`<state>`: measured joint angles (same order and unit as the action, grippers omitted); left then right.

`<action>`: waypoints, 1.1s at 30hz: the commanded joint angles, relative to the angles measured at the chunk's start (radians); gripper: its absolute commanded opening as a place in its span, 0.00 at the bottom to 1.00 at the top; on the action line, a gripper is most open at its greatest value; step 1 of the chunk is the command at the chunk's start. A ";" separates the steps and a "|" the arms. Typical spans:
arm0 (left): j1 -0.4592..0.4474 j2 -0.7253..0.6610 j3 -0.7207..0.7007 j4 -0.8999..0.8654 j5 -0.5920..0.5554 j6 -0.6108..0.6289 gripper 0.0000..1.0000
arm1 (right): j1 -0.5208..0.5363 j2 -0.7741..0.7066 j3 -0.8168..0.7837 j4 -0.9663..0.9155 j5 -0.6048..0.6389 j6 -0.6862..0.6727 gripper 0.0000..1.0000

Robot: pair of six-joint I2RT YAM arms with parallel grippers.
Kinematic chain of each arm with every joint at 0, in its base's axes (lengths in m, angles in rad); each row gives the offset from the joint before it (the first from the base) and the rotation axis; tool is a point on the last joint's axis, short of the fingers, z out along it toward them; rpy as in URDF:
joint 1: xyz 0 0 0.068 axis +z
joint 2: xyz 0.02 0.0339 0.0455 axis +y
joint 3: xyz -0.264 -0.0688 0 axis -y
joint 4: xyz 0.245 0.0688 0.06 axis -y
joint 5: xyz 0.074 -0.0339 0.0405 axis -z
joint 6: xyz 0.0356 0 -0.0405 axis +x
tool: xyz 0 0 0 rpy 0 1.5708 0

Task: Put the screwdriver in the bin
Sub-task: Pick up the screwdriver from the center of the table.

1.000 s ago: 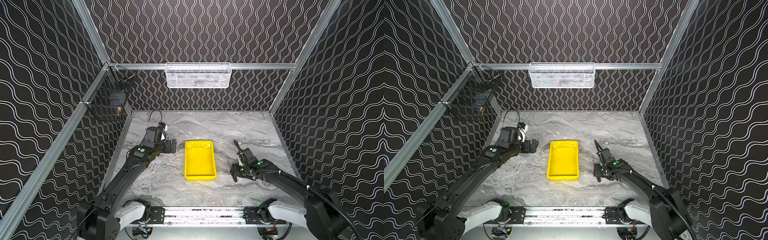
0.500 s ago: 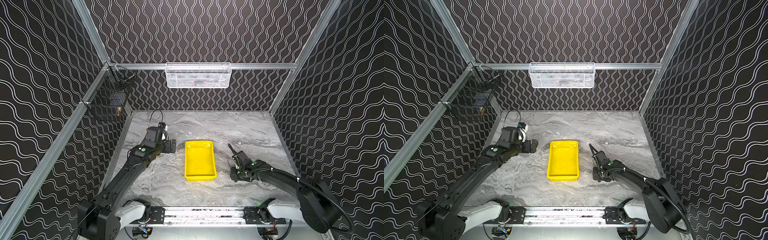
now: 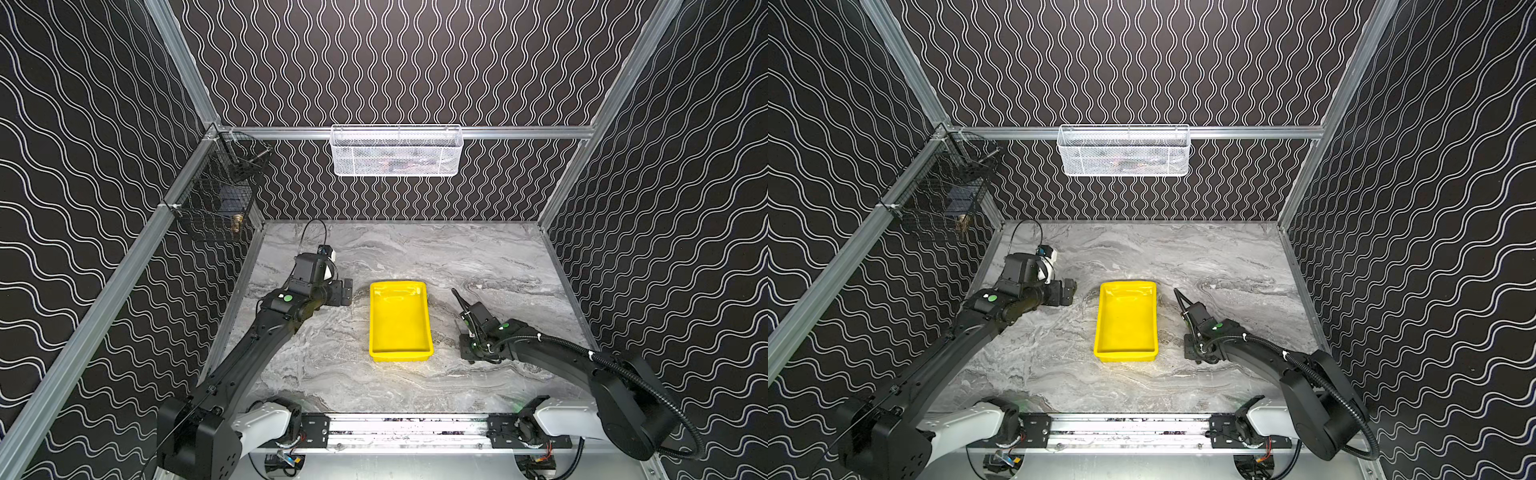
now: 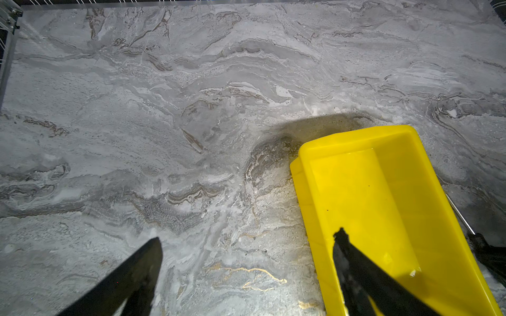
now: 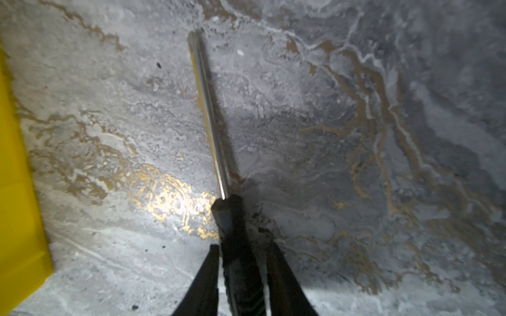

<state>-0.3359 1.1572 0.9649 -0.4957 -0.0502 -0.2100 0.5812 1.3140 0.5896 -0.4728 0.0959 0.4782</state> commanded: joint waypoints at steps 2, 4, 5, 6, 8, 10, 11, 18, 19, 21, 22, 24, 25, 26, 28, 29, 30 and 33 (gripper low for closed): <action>-0.002 0.002 0.011 -0.009 -0.005 -0.008 0.99 | 0.003 -0.002 0.005 0.005 0.010 0.006 0.27; -0.003 0.004 0.012 -0.009 -0.006 -0.012 0.99 | 0.004 -0.004 0.004 0.005 0.010 0.005 0.26; -0.003 0.004 0.012 -0.010 -0.007 -0.011 0.99 | 0.003 -0.004 0.006 0.006 0.009 0.005 0.25; -0.002 0.005 0.012 -0.012 -0.008 -0.011 0.99 | 0.004 -0.004 0.006 0.004 0.008 0.004 0.24; -0.002 0.005 0.014 -0.015 -0.013 -0.011 0.99 | 0.003 -0.005 0.006 0.006 0.007 0.003 0.22; -0.003 0.006 0.014 -0.014 -0.013 -0.010 0.99 | 0.003 -0.006 0.006 0.006 0.005 0.002 0.20; -0.003 0.005 0.012 -0.011 -0.012 -0.011 0.99 | 0.004 -0.007 0.006 0.006 0.002 0.000 0.19; -0.004 0.019 0.017 -0.021 -0.017 -0.012 0.99 | 0.003 -0.028 0.021 -0.011 0.002 -0.007 0.15; -0.004 0.016 0.017 -0.020 -0.019 -0.012 0.99 | 0.004 -0.034 0.025 -0.013 0.004 -0.007 0.15; -0.004 0.015 0.017 -0.020 -0.022 -0.012 0.99 | 0.003 -0.039 0.031 -0.019 0.008 -0.011 0.15; -0.005 0.014 0.017 -0.021 -0.025 -0.012 0.99 | 0.003 -0.040 0.036 -0.021 0.008 -0.012 0.14; -0.006 0.012 0.017 -0.022 -0.029 -0.012 0.99 | 0.003 -0.042 0.042 -0.024 0.011 -0.016 0.14; -0.006 0.015 0.018 -0.024 -0.030 -0.012 0.99 | 0.004 -0.041 0.044 -0.024 0.011 -0.018 0.13; -0.006 0.015 0.018 -0.024 -0.031 -0.012 0.99 | 0.003 -0.042 0.045 -0.026 0.013 -0.019 0.13; -0.005 0.017 0.018 -0.025 -0.030 -0.013 0.99 | 0.003 -0.044 0.047 -0.029 0.016 -0.021 0.13; -0.006 0.017 0.018 -0.026 -0.030 -0.013 0.99 | 0.003 -0.043 0.048 -0.031 0.020 -0.021 0.13; -0.005 0.017 0.020 -0.026 -0.031 -0.014 0.99 | 0.003 -0.045 0.048 -0.032 0.019 -0.021 0.13; -0.006 0.015 0.020 -0.027 -0.036 -0.014 0.99 | 0.004 -0.048 0.048 -0.034 0.021 -0.018 0.12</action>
<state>-0.3408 1.1736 0.9752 -0.5186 -0.0750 -0.2108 0.5835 1.2701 0.6292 -0.4847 0.0978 0.4591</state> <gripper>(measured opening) 0.989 0.163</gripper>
